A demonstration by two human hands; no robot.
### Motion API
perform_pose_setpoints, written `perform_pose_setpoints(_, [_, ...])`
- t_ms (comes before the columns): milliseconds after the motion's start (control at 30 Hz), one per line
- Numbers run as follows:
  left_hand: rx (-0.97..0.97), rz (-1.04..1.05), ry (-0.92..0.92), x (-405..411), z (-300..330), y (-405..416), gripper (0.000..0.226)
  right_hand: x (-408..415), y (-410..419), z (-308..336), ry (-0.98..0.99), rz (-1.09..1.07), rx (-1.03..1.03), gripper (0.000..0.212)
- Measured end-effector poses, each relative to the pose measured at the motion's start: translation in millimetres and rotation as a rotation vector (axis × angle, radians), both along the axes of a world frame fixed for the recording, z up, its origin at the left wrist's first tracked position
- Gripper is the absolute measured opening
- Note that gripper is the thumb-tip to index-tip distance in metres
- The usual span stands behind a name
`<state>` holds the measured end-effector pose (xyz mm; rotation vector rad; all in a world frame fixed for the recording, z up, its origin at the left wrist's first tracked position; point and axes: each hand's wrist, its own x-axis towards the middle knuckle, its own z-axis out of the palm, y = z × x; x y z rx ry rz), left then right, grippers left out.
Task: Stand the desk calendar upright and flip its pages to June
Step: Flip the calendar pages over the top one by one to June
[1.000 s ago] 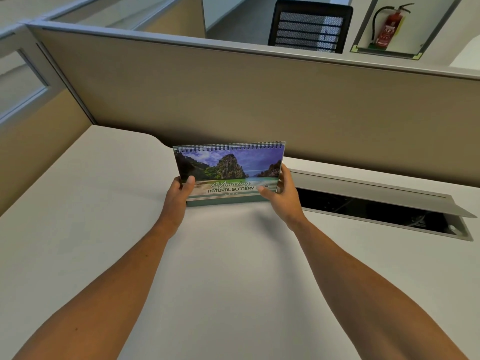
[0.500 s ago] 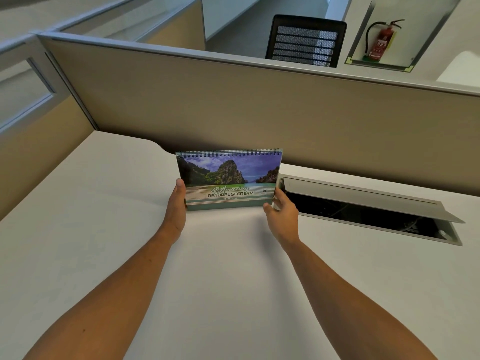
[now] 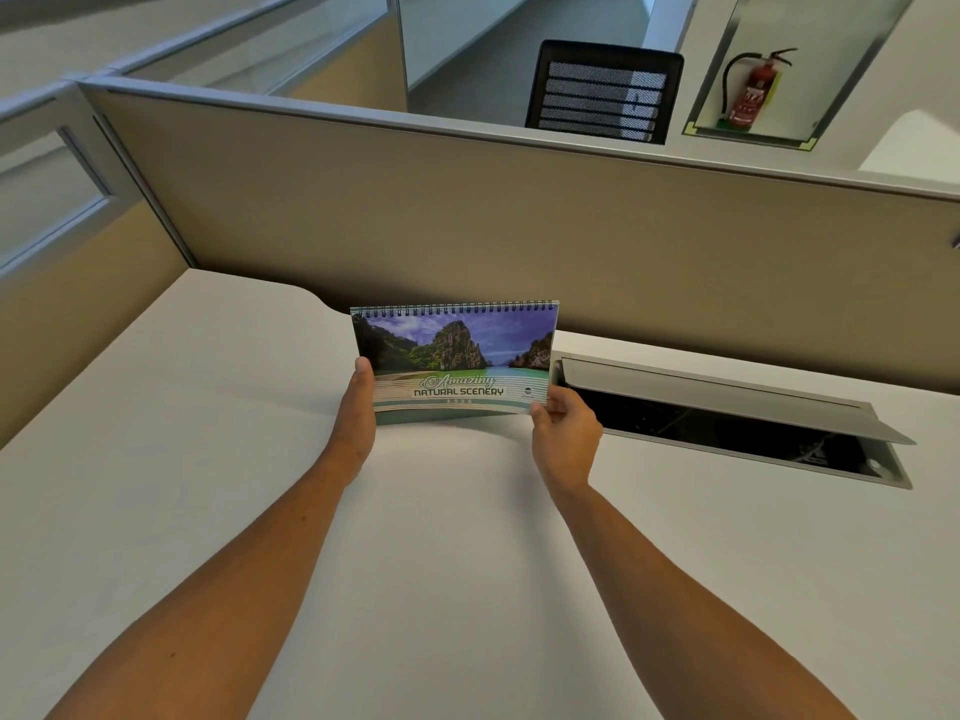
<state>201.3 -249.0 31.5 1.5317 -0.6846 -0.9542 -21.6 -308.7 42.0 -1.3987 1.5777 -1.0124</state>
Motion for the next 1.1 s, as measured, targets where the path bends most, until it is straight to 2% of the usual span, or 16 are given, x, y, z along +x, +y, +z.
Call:
perform_pose_setpoints(133, [-0.004,0.016,0.052,-1.2,5.3,2.0,0.061,-6.0,1.4,9.3,-0.076,-0.009,-0.003,0.018])
perform_pose_setpoints(267, [-0.042,0.122,0.129,2.1,0.9,9.2,0.043,-14.6,4.6,23.8,-0.177,0.05,0.021,0.015])
perform_pose_setpoints(367, [-0.055,0.164,0.115,7.5,-9.1,17.6,0.03,-18.8,5.3,40.8,-0.322,0.066,0.091,0.008])
perform_pose_setpoints(467, [-0.047,0.159,0.022,11.3,-17.4,22.4,0.031,-19.8,5.2,66.2,-0.464,0.059,0.148,0.005])
perform_pose_setpoints(633, [-0.114,0.127,-0.02,17.2,-28.5,26.1,0.029,-18.1,5.9,114.7,-0.601,0.099,0.095,0.009])
perform_pose_setpoints(767, [-0.117,0.092,-0.138,17.2,-29.4,23.0,0.02,-12.7,0.9,152.9,-0.639,0.154,0.043,0.004])
perform_pose_setpoints(867, [-0.073,0.073,-0.144,17.3,-29.1,20.4,0.018,-6.5,-13.3,178.7,-0.657,0.173,0.012,0.002])
perform_pose_setpoints(1100, [0.012,0.048,-0.187,19.9,-32.8,18.5,0.031,17.8,-67.9,208.3,-0.645,0.167,-0.037,0.008])
